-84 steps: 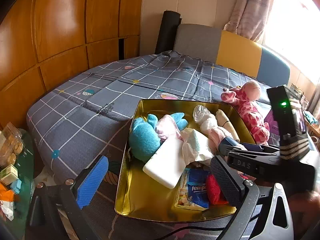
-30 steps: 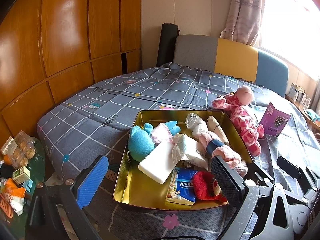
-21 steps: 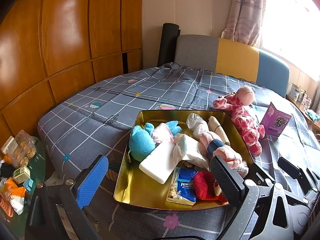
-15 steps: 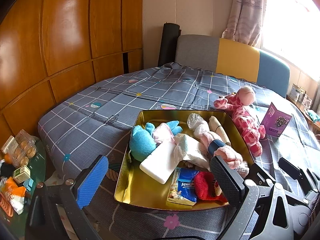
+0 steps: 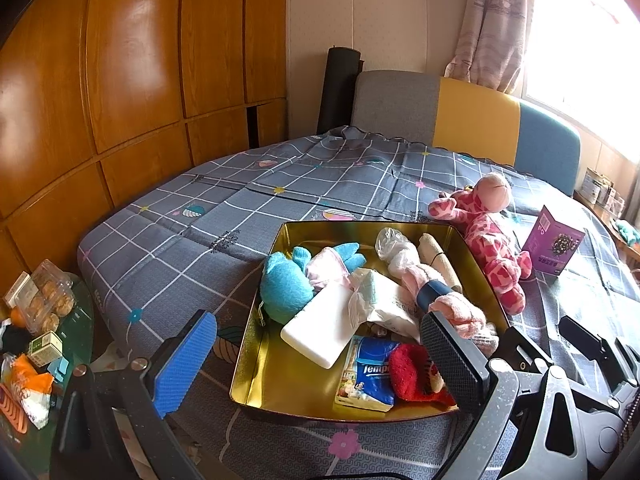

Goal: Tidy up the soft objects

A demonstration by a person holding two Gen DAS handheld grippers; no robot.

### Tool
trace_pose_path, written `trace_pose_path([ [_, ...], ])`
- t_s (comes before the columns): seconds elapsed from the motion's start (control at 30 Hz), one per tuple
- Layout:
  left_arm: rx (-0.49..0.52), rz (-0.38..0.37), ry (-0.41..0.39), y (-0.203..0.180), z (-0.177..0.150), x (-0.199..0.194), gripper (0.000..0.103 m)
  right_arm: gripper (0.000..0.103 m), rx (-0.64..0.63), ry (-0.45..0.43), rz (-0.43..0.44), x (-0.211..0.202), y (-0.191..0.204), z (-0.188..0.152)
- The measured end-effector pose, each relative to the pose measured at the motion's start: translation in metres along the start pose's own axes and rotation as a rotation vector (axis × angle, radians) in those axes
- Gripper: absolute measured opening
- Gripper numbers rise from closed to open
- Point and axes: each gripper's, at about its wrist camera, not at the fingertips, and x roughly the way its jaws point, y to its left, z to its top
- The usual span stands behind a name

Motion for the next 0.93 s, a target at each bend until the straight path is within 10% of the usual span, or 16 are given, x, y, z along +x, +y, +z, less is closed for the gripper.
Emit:
trace_pose_path([
  [0.93,0.033,-0.008,-0.009,-0.007,-0.001,0.001,0.097,0.069,0.04,0.008,-0.022,0.002,-0.019,-0.005],
])
